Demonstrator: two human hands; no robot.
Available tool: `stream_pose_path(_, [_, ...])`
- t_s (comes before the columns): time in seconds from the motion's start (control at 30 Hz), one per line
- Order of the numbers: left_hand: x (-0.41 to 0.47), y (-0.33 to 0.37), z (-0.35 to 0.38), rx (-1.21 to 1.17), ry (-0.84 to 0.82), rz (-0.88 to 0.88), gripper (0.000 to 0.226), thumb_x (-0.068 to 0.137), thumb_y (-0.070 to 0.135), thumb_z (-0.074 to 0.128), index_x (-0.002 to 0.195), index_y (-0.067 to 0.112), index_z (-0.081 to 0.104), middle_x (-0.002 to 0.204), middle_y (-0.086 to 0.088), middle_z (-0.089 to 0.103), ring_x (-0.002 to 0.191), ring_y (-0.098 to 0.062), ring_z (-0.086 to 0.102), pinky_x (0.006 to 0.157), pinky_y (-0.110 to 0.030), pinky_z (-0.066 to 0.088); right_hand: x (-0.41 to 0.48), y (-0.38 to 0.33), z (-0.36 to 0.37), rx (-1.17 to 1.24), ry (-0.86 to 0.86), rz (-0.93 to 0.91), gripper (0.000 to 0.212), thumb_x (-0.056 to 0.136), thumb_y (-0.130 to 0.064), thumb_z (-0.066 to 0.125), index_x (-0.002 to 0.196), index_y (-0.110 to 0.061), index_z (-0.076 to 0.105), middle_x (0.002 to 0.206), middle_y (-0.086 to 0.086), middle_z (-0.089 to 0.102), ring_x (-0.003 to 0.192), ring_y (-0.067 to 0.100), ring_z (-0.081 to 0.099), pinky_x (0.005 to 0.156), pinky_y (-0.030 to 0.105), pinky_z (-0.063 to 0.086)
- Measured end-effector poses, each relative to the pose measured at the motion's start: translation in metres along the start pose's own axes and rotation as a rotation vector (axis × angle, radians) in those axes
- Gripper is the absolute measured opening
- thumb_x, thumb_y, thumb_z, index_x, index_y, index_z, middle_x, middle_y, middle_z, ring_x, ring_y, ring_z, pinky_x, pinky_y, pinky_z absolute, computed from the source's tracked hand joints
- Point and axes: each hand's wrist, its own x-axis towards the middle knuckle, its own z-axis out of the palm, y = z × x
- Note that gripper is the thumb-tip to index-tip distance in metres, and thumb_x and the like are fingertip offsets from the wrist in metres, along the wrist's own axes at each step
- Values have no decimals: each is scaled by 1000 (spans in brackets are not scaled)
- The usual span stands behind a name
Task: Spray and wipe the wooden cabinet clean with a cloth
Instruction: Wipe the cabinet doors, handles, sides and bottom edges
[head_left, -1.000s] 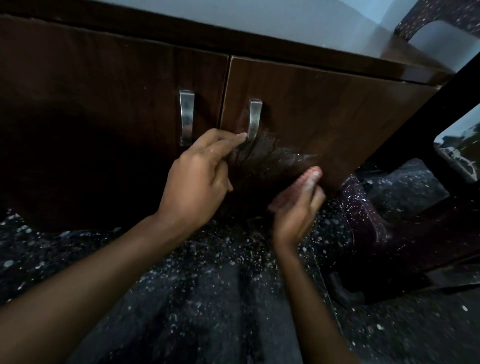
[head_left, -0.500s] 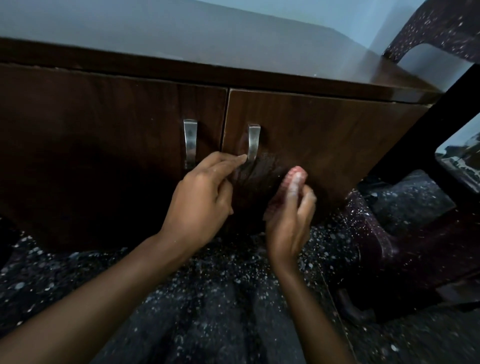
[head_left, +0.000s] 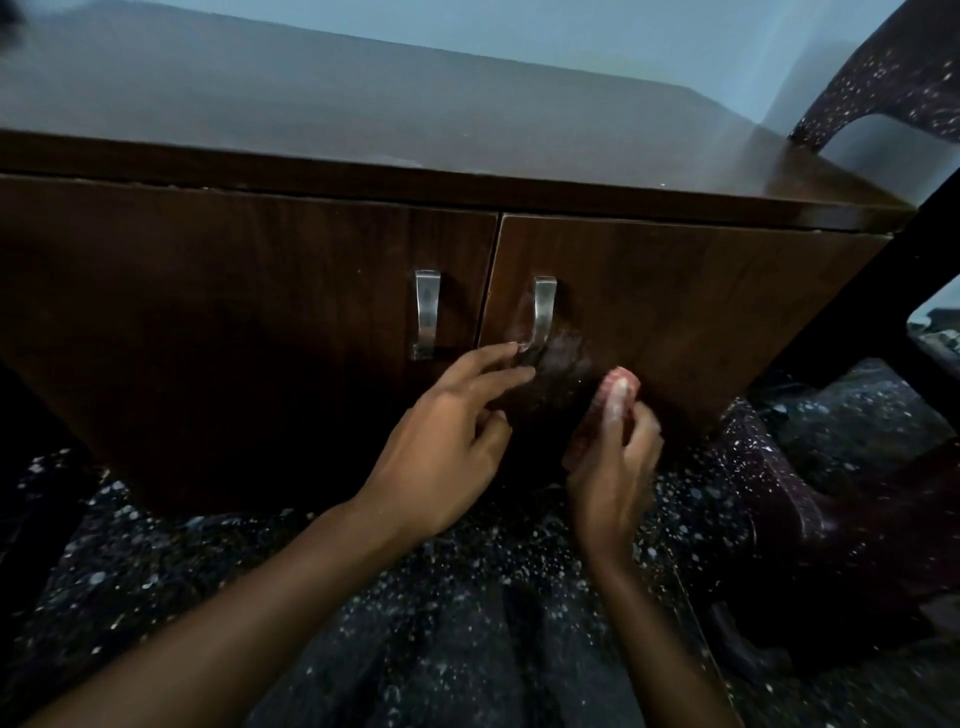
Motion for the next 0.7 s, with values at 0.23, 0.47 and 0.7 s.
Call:
stream_pose_path(0.23, [-5,-1,1,29,12,-92,24,93,13,47,92,31,63,108,14,58,82,-15,64,75,-42,55,32,-28,-12,67,232,-20,65,83,1,54,141,-14,31,128,13,37,107,30,37,73,44,48])
stream_pose_path(0.47, [-4,-8,0,37,-57,-205,31,91,16,49,116,32,58,112,14,60,91,-10,61,84,-36,53,-7,-15,14,-15,90,-237,68,79,-2,59,140,-16,34,125,14,36,100,31,40,70,40,52])
stream_pose_path(0.7, [-6,-10,-6,72,-76,-216,31,91,16,49,118,29,59,117,12,60,91,-7,56,86,-28,50,22,-49,-5,68,274,-267,55,87,5,53,137,-16,42,120,16,44,97,30,42,71,37,47])
